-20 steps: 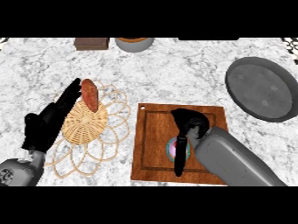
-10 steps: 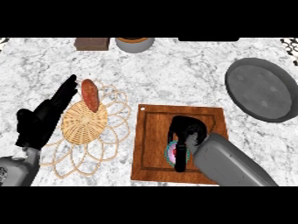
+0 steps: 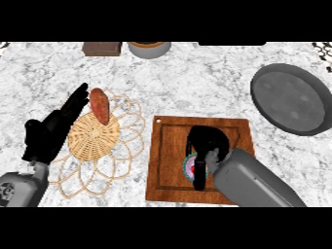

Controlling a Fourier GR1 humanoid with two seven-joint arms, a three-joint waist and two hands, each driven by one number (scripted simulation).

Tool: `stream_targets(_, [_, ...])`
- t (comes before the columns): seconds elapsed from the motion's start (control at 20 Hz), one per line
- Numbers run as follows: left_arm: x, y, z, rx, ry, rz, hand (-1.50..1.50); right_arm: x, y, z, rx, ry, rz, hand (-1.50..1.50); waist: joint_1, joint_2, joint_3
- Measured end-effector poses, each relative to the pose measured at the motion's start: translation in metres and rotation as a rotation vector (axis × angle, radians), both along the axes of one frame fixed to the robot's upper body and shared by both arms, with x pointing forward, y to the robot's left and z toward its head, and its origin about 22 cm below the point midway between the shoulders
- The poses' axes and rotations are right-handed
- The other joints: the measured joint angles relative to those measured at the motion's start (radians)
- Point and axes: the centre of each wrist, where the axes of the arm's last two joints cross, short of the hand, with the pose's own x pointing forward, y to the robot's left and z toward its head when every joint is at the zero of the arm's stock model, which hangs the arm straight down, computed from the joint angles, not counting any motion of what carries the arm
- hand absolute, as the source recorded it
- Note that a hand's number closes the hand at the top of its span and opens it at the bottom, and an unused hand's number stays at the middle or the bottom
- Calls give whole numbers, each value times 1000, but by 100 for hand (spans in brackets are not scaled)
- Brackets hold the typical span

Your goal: Pick the cupcake from the cutting board and place it in the pan

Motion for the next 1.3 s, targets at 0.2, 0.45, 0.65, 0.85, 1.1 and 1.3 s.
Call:
stream_targets(0.2, [-2, -3, 0, -5, -1, 2, 0, 10, 10, 18, -4, -228, -123, 150, 1, -2, 2])
stream_targets(0.45, [-3, -1, -1, -4, 5, 1, 0, 16, 30, 42, -1, -546, -228, 150, 1, -2, 2])
stream_targets(0.65, [-3, 2, -1, 1, 5, 8, 0, 12, 46, 64, -41, -811, -226, 150, -5, -7, 1])
stream_targets(0.85, [-10, 2, -6, -3, 7, 9, 0, 7, 54, 85, -46, -1011, -244, 150, -4, -5, 2])
stream_targets(1.1, [-12, 5, -5, -2, 3, 10, 0, 7, 46, 90, -48, -1132, -332, 150, -5, -1, 3])
stream_targets(1.3, [-11, 4, -4, -7, -3, 17, 0, 11, 26, 92, -34, -1190, -423, 150, -8, 2, 3])
